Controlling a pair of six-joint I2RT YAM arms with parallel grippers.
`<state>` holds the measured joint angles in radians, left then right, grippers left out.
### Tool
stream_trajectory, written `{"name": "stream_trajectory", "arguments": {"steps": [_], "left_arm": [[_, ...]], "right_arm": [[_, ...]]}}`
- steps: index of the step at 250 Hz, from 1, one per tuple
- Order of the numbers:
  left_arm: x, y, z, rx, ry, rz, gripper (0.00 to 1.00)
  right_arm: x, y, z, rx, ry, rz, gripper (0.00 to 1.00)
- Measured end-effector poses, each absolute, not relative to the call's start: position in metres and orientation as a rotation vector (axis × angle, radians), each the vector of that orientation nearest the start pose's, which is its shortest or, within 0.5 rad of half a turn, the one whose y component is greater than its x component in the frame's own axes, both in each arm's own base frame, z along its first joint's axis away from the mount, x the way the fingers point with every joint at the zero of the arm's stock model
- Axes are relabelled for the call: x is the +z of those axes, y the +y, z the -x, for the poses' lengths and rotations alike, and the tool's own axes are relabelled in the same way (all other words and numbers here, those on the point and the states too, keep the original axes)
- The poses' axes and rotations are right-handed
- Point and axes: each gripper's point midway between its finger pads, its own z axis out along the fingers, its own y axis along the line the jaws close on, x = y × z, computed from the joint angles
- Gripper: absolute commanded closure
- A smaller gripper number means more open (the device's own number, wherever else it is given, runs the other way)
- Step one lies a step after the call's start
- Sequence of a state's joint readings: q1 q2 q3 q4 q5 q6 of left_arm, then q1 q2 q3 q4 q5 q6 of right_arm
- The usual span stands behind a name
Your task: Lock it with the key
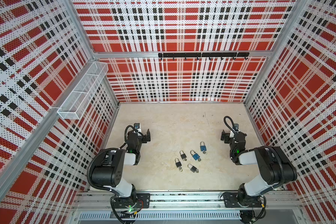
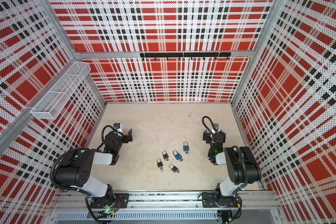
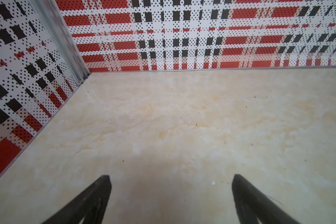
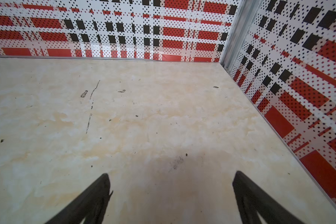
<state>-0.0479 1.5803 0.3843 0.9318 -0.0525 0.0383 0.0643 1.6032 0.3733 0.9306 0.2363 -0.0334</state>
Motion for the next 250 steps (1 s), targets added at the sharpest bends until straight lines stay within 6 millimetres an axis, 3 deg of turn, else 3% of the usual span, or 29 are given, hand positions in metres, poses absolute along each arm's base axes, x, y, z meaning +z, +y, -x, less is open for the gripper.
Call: {"name": "stream_trajectory", "arguments": {"steps": [250], "left_arm": [[0.1071, -0.0106, -0.4051, 0.043, 1.835, -0.046, 0.01]], "right_arm": [[0.0919, -0.0164, -0.399, -0.177, 1.88, -0.067, 0.0]]}}
